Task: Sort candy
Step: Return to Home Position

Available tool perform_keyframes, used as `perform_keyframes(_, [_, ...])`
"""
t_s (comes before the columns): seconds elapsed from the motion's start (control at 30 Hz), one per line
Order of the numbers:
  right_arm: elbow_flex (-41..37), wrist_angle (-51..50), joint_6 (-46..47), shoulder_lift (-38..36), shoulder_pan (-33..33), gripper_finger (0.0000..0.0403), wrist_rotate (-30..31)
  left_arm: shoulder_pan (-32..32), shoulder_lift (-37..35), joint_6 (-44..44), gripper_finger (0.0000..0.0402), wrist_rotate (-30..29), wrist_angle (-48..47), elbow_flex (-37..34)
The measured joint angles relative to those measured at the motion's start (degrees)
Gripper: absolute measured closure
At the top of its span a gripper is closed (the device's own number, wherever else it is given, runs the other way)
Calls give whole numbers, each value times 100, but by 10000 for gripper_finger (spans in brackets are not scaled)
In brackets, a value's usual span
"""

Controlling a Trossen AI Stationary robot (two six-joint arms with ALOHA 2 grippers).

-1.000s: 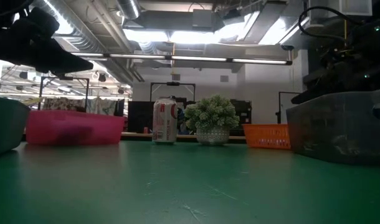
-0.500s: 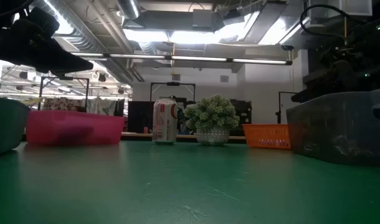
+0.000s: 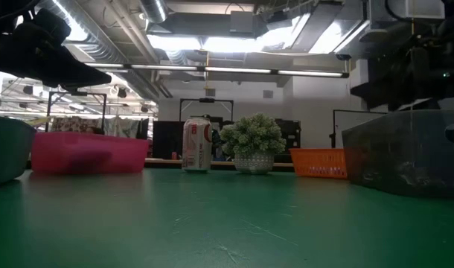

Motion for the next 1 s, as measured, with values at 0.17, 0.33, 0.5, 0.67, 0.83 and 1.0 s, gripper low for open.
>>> perform_keyframes(0.17, [0,0,0,-344,0,400,-1,2,0,0,400,0,0,0])
perform_keyframes(0.33, [0,20,2,-392,0,400,-18,2,2,0,400,-3,0,0])
perform_keyframes(0.5, [0,4,0,-394,36,400,17,-17,2,0,400,-2,0,0])
perform_keyframes(0.67, [0,-2,0,-392,545,400,65,-105,2,0,400,0,0,0])
perform_keyframes(0.83, [0,-4,0,-392,982,400,64,-138,2,0,400,0,0,0])
perform_keyframes(1.0, [0,-4,0,-392,1047,400,65,-138,2,0,400,0,0,0])
